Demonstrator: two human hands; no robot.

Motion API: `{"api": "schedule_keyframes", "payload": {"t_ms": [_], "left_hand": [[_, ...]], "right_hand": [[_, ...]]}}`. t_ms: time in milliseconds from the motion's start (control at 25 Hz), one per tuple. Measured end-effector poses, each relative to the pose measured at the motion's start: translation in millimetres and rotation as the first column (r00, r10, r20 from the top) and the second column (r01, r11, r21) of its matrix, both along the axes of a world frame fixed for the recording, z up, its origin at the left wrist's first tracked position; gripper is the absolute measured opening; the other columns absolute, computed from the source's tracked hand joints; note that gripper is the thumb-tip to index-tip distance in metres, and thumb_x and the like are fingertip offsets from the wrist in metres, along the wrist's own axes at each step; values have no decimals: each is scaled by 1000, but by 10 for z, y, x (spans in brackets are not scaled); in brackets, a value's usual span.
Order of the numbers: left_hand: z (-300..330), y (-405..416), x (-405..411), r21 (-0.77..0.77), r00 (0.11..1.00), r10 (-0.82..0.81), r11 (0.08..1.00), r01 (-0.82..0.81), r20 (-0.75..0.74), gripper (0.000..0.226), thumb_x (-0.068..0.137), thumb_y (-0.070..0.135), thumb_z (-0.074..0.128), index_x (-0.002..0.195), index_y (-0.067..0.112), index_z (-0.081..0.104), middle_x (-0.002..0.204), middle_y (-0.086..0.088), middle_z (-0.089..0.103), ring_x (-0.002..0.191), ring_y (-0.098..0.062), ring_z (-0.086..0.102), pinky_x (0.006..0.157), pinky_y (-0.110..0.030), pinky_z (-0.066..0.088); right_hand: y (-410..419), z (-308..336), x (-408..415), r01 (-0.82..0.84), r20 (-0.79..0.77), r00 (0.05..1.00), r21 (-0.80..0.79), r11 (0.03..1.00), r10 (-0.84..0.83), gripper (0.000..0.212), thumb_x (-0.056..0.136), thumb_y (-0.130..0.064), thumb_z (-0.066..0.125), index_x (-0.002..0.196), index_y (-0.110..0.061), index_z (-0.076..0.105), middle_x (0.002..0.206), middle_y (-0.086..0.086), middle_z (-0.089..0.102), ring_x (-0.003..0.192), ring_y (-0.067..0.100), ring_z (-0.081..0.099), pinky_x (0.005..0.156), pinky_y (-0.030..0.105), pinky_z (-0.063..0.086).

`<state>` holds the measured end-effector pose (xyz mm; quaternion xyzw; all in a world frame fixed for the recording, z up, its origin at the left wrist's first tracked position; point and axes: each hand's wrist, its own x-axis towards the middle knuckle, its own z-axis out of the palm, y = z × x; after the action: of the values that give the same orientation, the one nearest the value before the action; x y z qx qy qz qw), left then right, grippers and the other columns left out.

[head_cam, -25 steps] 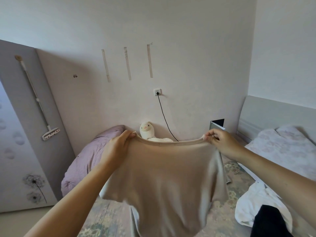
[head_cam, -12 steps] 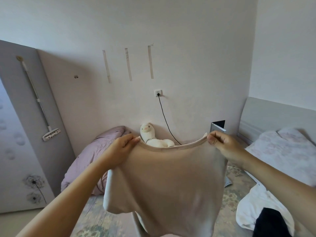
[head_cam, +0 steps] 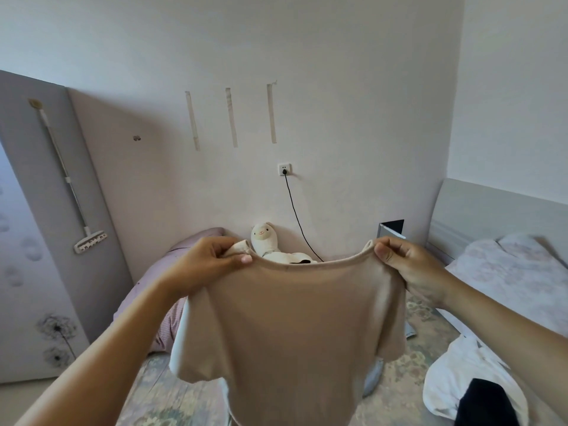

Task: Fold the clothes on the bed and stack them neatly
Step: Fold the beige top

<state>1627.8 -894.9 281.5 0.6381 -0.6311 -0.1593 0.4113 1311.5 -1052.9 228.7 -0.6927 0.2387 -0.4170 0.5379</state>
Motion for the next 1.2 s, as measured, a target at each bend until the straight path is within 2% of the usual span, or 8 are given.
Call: {"api": "schedule_keyframes", "payload": {"t_ms": [120,280,400,600,680,800,1040,1200], "left_hand": [[257,60,0,95,983,-184,978,185,-19,5,91,-10,64,90,-9,69,80,-7,67,76,-13,60,73,-23,49],[458,-34,-129,66,978,-207,976,207,7,11,95,-9,59,94,-7,70,89,-12,71,83,-15,64,79,-25,53],[347,-124,-179,64,996,-36,997,41,-84,31,104,15,55,74,10,60,65,2,49,60,-12,41,54,-24,35],[42,-305,-278,100,940,194,980,-172,-279,27,103,18,56,86,8,73,85,-9,69,76,-18,61,80,-32,50],[-62,-394,-419,120,915,256,966,-229,-312,31,102,19,59,76,6,68,71,-8,61,58,-14,54,61,-27,47],[-245,-476,-689,212,870,245,963,-167,-429,27,102,17,60,80,2,67,62,-8,58,47,-14,55,45,-24,50],[-279,-460,-1015,255,788,218,964,-80,-576,36,107,24,50,95,-8,65,82,-23,69,64,-30,71,60,-38,62],[-177,-494,-996,382,716,237,923,45,-657,59,108,45,35,107,-9,58,101,-26,67,83,-35,68,74,-47,58]], "right_hand": [[21,201,8,-125,-41,991,-19,992,124,19,103,-10,52,91,-2,64,78,1,61,71,7,56,72,20,45],[53,480,107,-170,-154,976,-102,980,153,19,102,-16,55,96,-2,67,90,3,66,89,5,63,82,20,48],[44,529,184,-53,-142,988,-5,999,52,24,102,-26,59,85,-9,64,75,2,64,65,8,58,62,21,48],[38,350,404,75,-96,994,345,935,-45,26,101,-23,61,79,-10,58,54,1,60,47,10,57,53,23,50],[120,262,570,82,-103,994,348,934,-49,26,101,-24,63,78,-12,56,53,-2,56,46,7,54,51,21,47],[292,79,837,64,-129,991,303,951,-26,21,102,-24,61,85,-11,60,61,-1,57,51,7,53,52,20,46],[438,-36,986,128,-222,968,50,991,-114,27,99,-31,65,80,-16,56,72,-2,56,62,6,46,54,21,36],[419,-37,878,-78,-339,940,-119,990,33,27,85,-19,81,72,-17,57,68,-3,51,64,8,44,60,27,34]]}}
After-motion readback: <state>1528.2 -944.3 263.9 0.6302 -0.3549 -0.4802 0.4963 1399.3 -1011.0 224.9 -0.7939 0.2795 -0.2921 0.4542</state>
